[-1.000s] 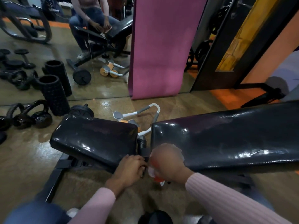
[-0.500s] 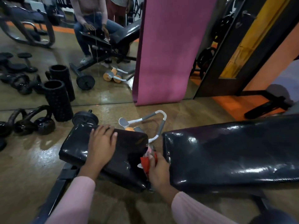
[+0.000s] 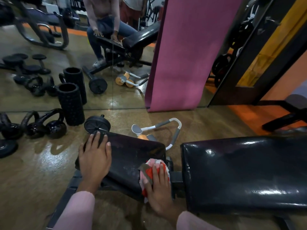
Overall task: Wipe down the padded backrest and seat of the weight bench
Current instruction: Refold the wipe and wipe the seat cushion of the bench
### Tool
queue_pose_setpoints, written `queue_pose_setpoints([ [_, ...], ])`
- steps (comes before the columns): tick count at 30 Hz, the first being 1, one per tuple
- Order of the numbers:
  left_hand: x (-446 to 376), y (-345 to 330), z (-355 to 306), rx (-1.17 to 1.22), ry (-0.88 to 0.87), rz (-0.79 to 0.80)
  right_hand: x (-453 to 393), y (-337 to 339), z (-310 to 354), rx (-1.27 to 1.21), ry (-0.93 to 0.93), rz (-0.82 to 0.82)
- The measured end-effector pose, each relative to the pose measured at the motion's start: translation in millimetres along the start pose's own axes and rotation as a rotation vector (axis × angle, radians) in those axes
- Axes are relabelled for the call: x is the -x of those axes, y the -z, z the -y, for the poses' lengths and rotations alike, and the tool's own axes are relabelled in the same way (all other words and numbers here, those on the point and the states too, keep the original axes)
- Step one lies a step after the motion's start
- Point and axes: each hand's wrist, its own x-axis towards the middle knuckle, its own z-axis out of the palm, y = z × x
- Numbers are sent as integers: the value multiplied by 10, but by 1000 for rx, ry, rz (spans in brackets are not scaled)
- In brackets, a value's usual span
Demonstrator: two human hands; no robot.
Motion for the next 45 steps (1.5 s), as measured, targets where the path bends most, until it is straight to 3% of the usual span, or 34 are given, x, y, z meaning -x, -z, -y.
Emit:
queue_pose_setpoints([
  [8,-155,-9,109,-57,-96,85,175,-116,-151,111,215,-53],
  [12,-165,-14,129,-33,-107,83,83,-118,-274,7,121,-52],
  [16,-176,-6,158,21,-125,73,-170,-65,44,13,-107,-39],
  [21,-195,6,162,73,-108,52,145,-55,-23,100,217,-12],
  [23,-201,4,155,74,-106,48,250,-47,-234,78,251,28],
  [26,-195,-4,165,69,-116,46,136,39,-364,-39,214,44],
  [30,-189,4,165,66,-118,42,-257,80,-43,-27,-3,43],
  [36,-192,10,146,79,-100,34,87,29,21,108,281,47],
  [40,-184,15,149,73,-110,46,29,123,-186,57,220,86],
  [45,-193,23,145,42,-113,60,-521,158,83,93,28,120],
])
